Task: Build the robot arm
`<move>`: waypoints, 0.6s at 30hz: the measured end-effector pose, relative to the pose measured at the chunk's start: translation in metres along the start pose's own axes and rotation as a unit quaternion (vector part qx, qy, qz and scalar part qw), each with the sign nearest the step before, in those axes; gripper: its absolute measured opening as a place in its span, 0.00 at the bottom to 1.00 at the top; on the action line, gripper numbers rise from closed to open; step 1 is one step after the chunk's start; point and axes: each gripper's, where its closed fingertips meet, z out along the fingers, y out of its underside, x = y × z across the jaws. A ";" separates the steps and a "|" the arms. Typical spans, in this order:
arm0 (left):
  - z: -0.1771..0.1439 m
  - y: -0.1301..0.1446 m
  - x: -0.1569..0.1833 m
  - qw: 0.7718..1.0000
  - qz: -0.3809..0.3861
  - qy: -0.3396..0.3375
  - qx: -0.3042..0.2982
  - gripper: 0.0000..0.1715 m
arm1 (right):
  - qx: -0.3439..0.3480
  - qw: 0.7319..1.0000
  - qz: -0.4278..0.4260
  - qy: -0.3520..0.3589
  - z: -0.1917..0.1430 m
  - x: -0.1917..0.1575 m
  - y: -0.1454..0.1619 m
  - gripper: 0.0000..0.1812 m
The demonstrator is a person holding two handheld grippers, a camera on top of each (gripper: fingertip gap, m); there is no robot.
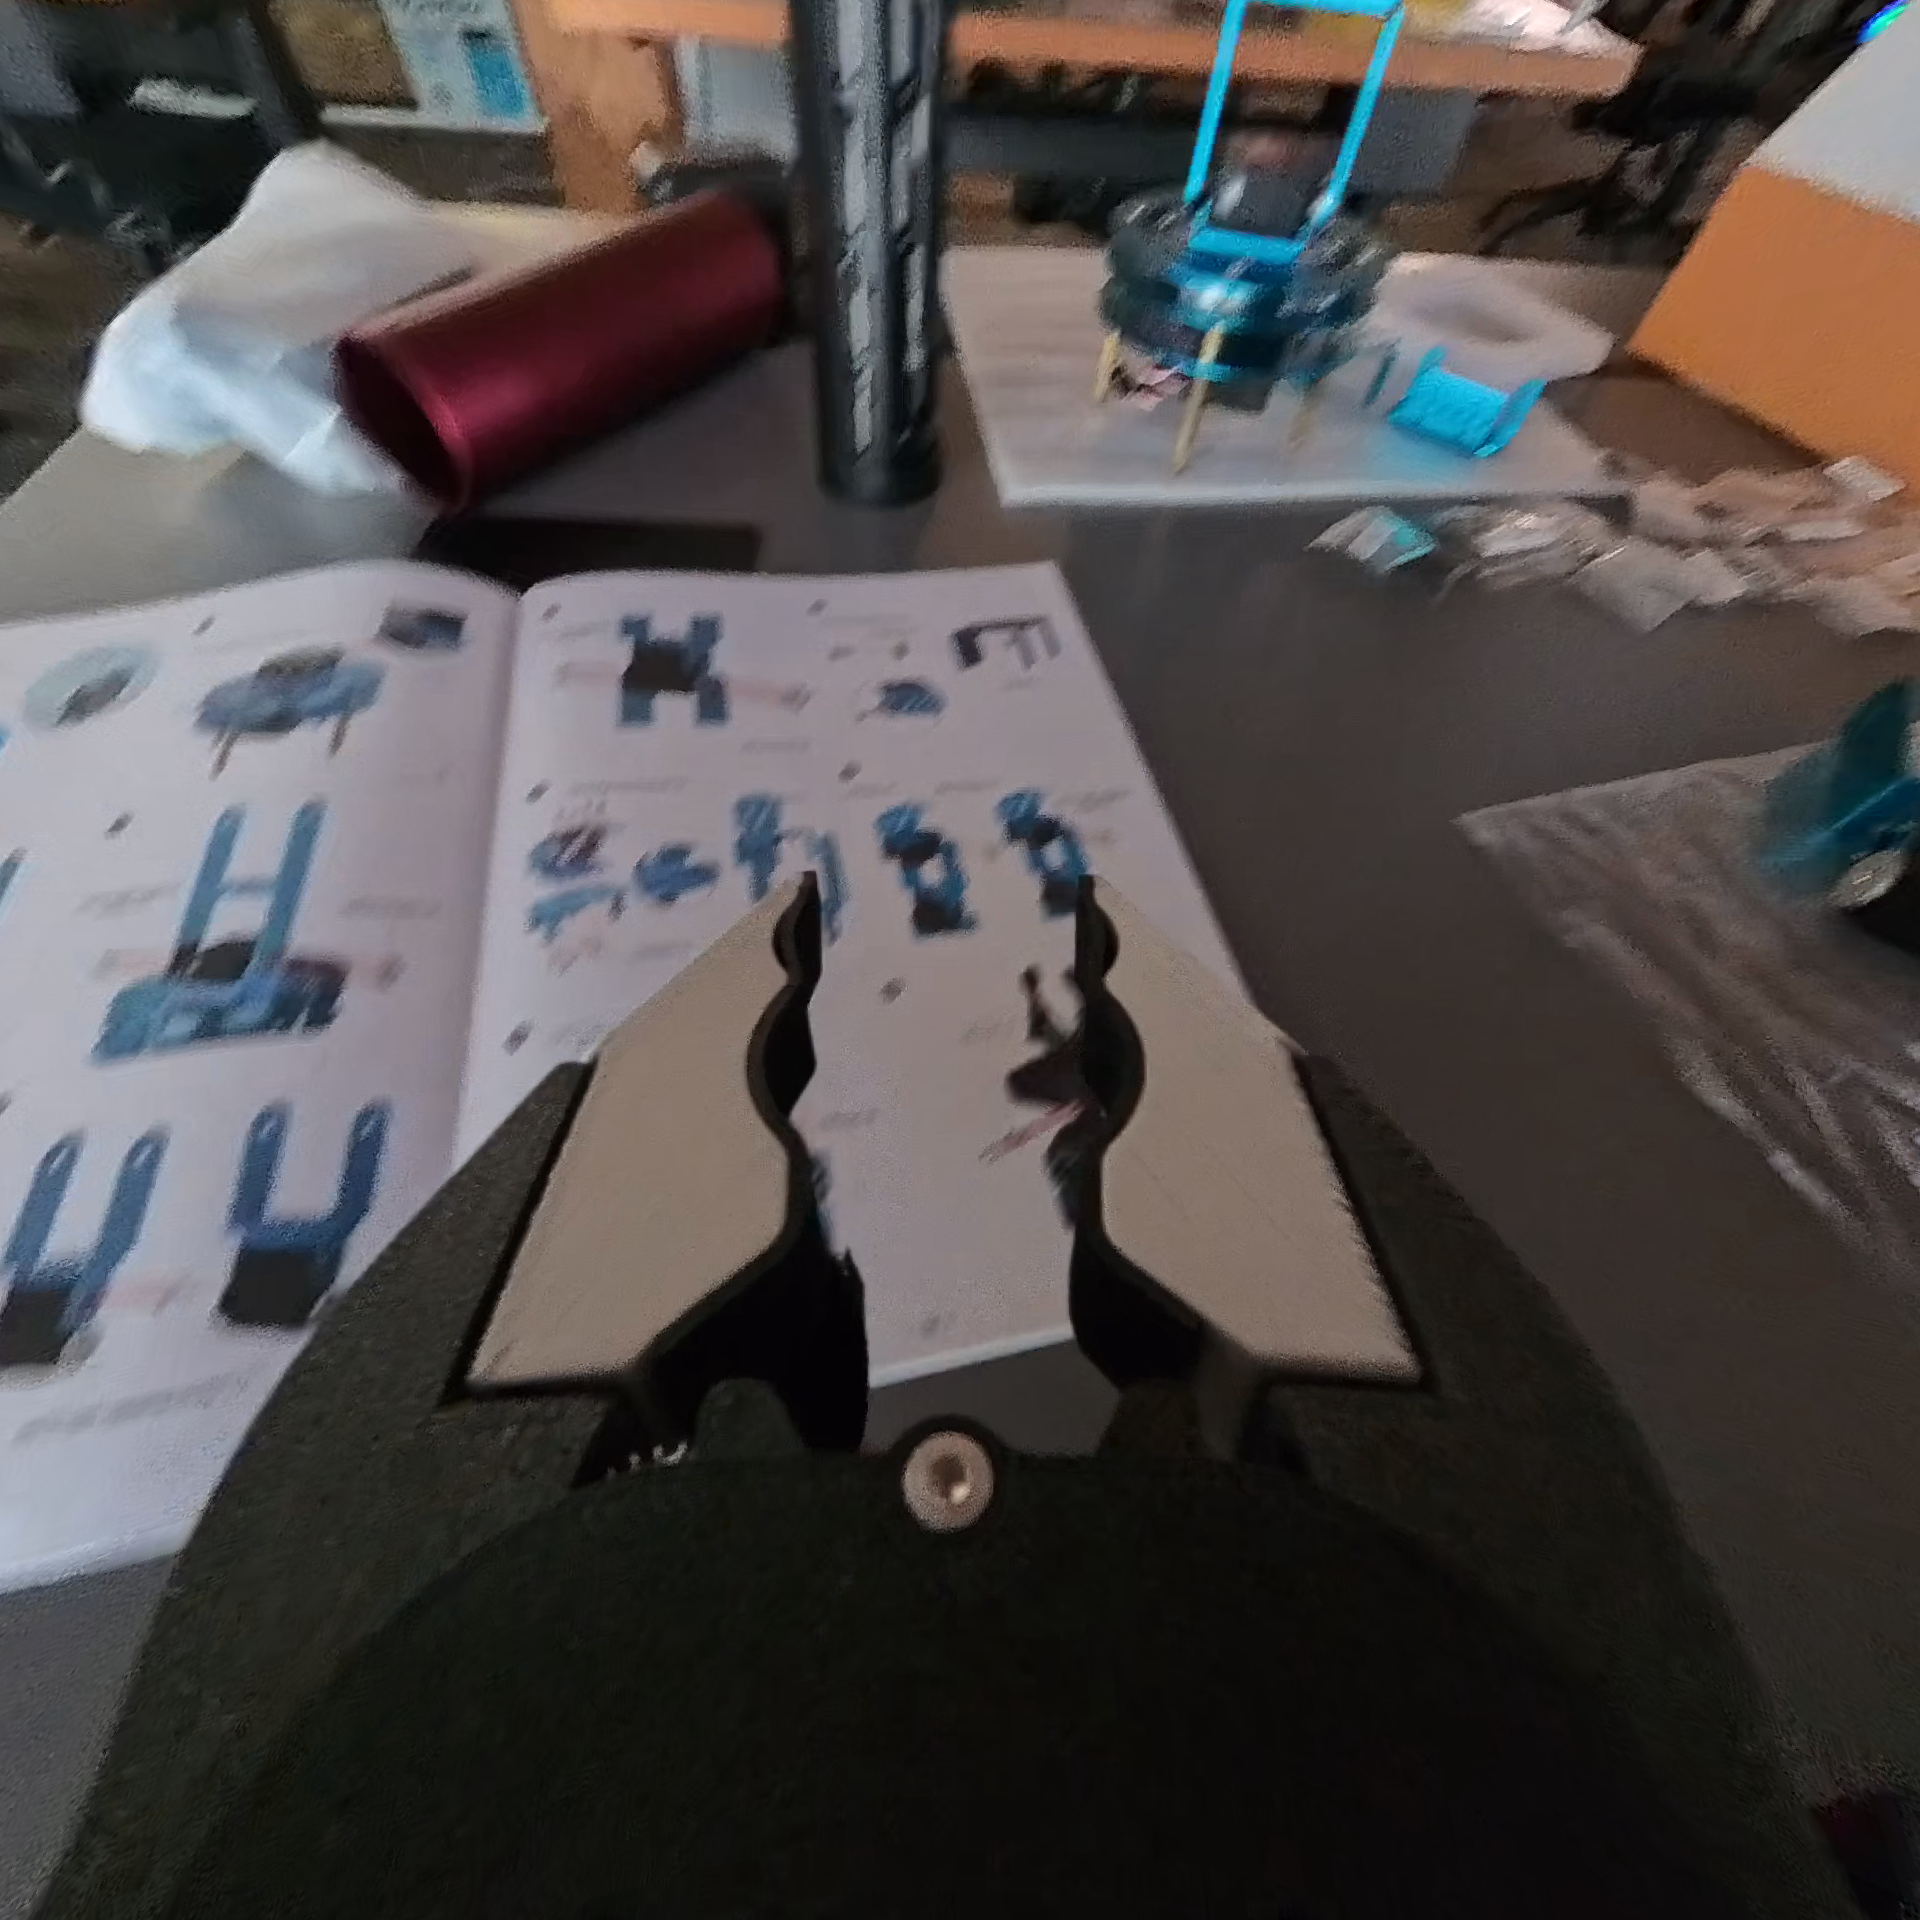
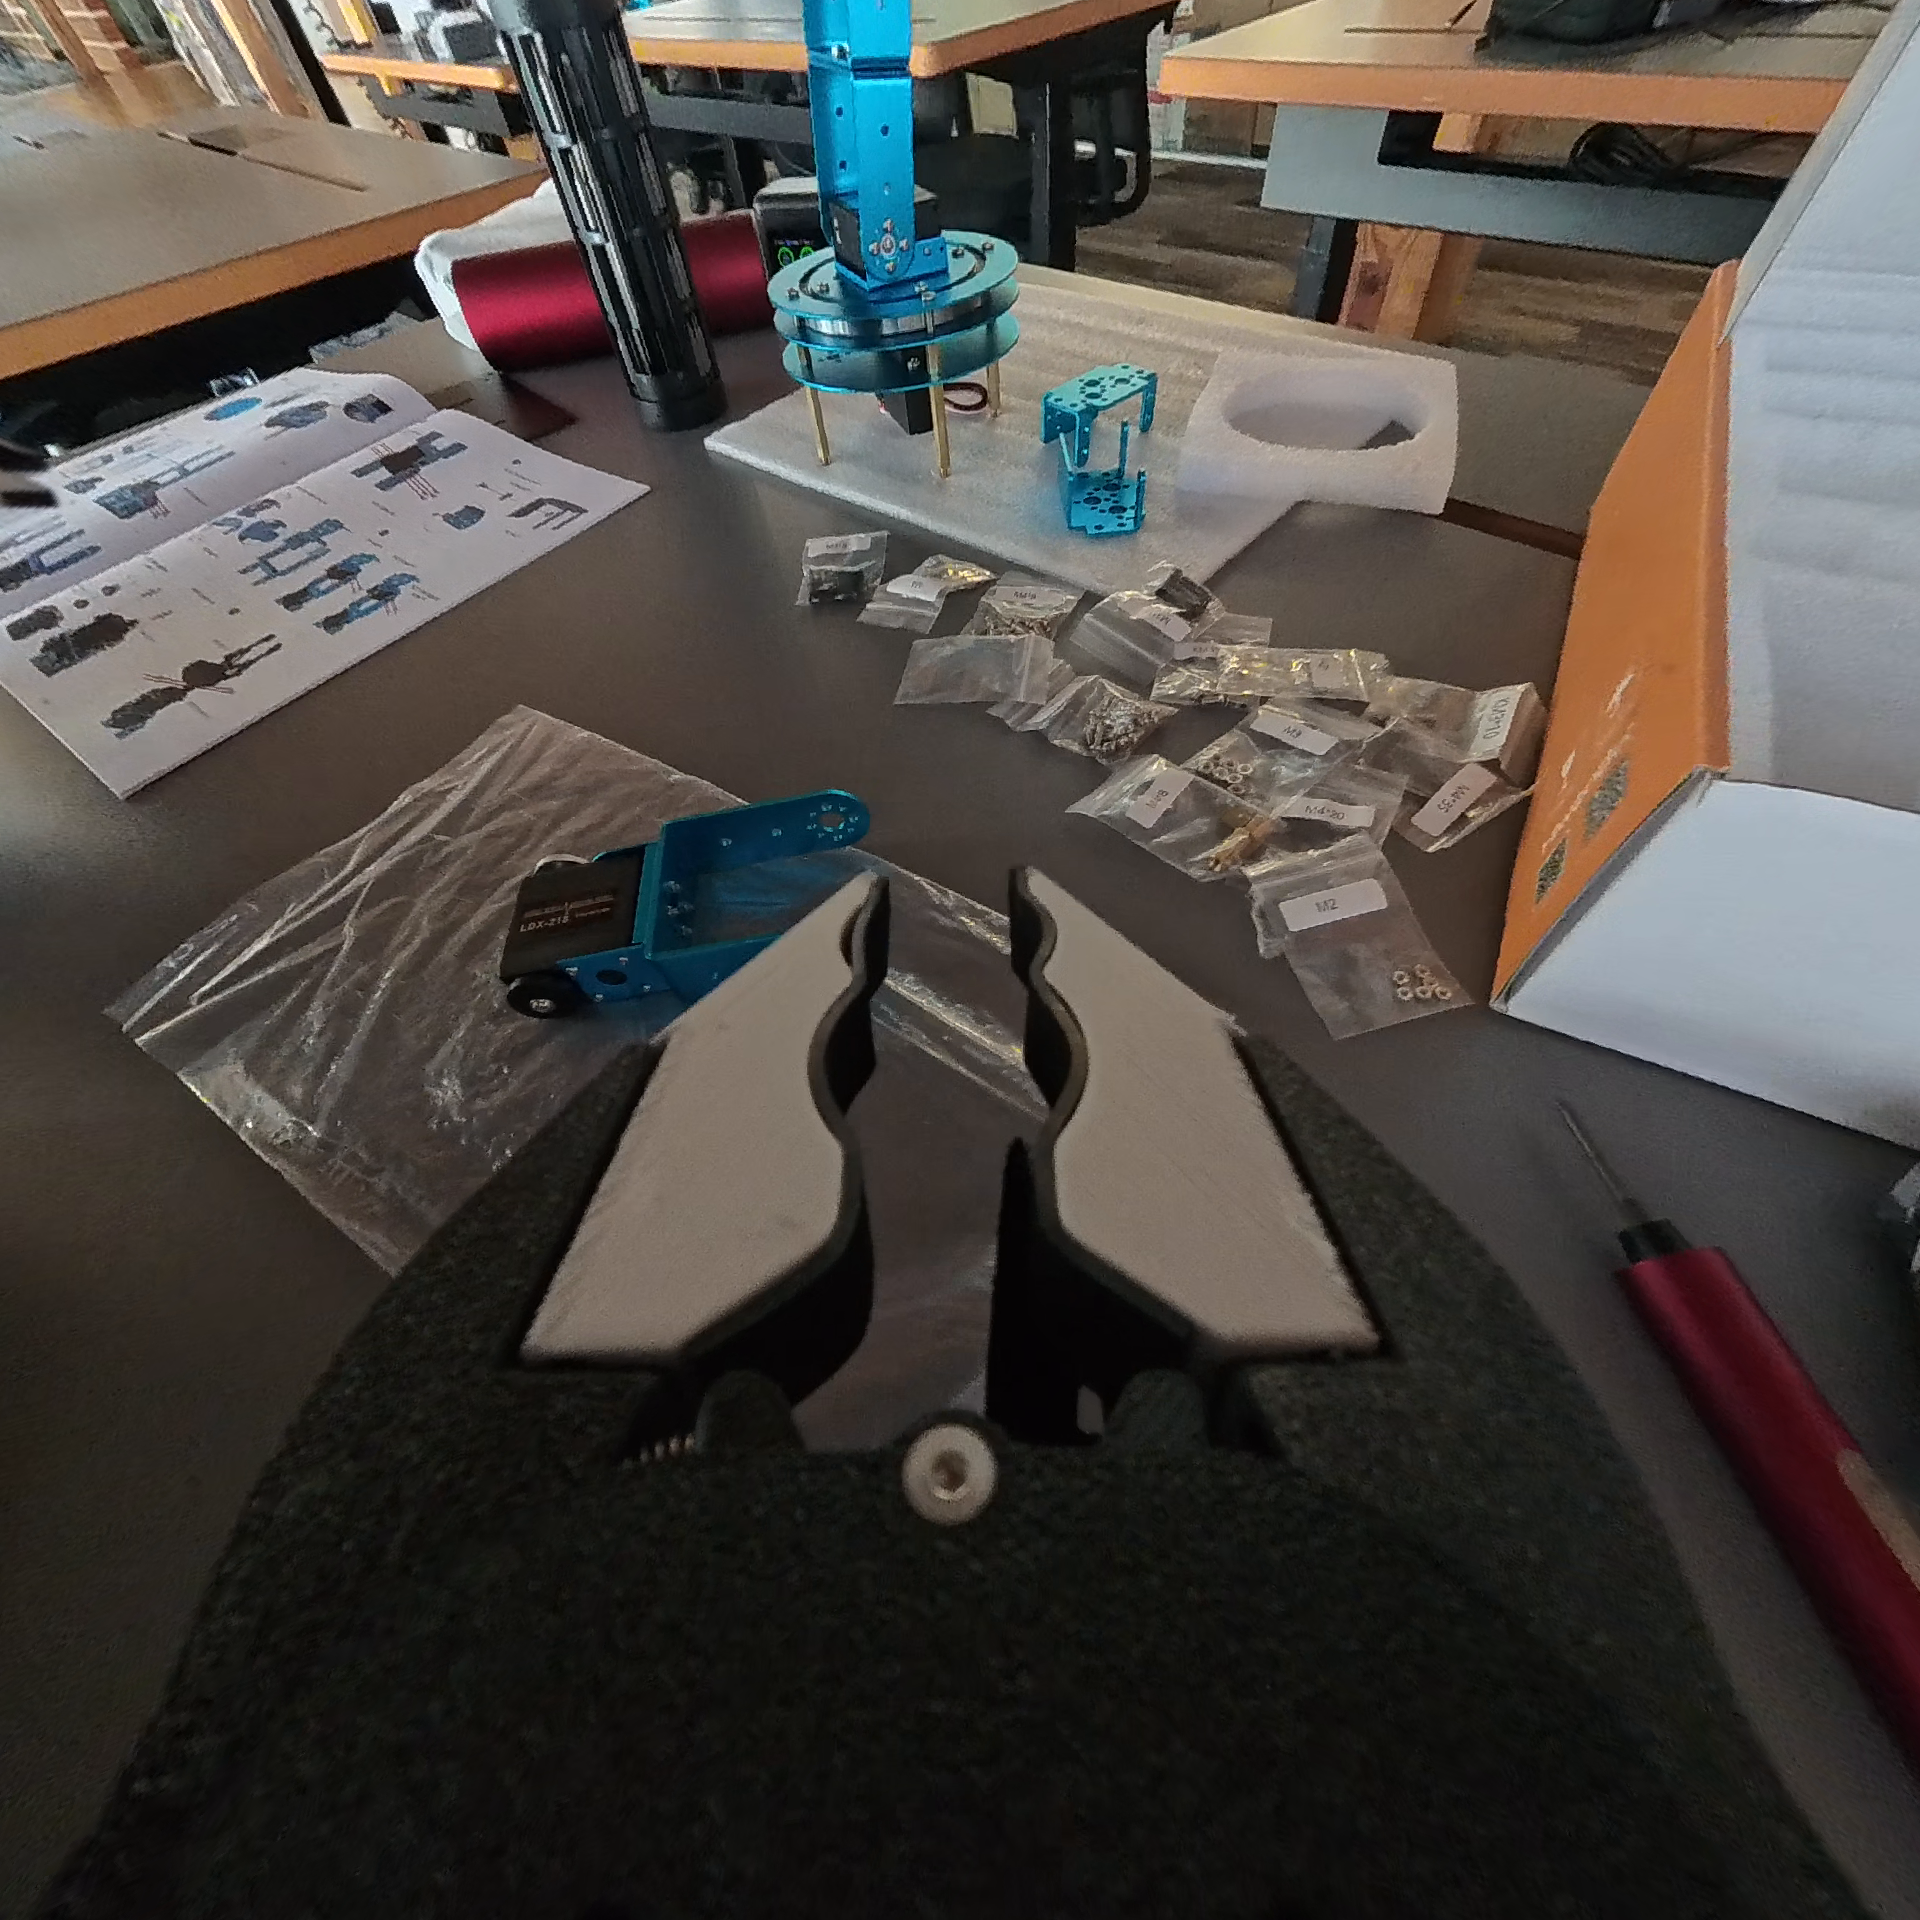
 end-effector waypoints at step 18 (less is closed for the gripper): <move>0.269 -0.180 0.124 0.986 0.005 0.131 0.106 0.57 | 0.046 0.995 -0.028 -0.084 0.012 -0.022 -0.023 0.12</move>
